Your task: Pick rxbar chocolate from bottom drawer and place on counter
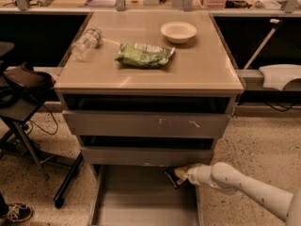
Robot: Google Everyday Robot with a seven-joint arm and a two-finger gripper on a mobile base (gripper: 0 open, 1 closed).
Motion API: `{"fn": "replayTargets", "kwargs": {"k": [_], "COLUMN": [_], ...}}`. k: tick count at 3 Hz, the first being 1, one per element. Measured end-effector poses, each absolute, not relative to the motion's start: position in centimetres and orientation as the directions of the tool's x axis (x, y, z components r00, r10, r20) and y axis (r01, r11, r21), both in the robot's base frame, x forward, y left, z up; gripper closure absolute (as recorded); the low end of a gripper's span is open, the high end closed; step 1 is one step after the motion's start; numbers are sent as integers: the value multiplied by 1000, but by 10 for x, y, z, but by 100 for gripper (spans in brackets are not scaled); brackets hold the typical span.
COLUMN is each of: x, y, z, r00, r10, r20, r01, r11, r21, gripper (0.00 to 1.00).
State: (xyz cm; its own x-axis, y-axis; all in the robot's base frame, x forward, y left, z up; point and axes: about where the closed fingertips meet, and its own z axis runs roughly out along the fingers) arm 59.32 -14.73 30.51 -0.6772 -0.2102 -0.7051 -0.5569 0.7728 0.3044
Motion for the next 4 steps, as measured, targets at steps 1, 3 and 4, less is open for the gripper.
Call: {"fn": "replayTargets", "kwargs": {"k": [1,3,4], "x": [593,583,582], "y": [-147,-148,-178], "z": [306,297,272], "r00": [-675,-691,-704], "r10": [-217,-271,-379], "r20": [-705,-670,-601], "r01": [-564,-602,-647], "r11": [768,728,691], "r21": [303,326,321], "gripper": [100,100,100]}}
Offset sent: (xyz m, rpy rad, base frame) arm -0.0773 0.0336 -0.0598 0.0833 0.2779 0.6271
